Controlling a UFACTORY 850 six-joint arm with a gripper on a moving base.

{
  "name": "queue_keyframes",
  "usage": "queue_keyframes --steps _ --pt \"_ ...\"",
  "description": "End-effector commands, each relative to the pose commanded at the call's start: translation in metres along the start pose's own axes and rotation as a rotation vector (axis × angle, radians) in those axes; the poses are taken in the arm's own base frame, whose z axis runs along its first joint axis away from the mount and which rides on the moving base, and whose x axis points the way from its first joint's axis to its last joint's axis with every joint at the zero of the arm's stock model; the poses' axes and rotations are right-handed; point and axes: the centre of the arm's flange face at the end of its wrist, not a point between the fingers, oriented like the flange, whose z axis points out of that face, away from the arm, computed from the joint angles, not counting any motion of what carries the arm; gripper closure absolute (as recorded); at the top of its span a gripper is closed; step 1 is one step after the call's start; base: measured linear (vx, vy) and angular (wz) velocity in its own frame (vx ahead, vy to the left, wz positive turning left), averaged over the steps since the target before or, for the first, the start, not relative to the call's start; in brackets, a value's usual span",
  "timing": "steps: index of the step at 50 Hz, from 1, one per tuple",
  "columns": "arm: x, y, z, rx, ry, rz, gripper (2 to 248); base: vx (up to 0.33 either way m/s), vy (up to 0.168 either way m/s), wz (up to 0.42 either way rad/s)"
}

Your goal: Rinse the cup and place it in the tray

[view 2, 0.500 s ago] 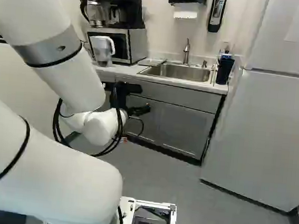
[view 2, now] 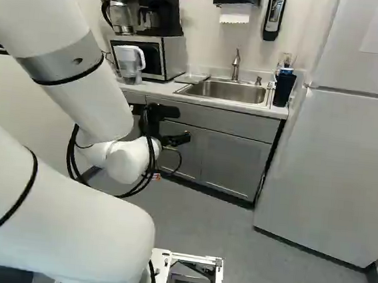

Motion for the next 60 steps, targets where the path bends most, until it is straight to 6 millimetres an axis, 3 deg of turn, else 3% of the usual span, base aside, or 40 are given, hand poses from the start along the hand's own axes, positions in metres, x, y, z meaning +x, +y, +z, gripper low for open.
queue_keyframes --steps 22,60 --pt "0.008 0.000 0.013 0.000 -0.002 0.000 3 0.000 0.000 0.000" --pt "0.052 0.000 0.029 0.000 0.091 0.000 3 0.000 0.000 0.000"
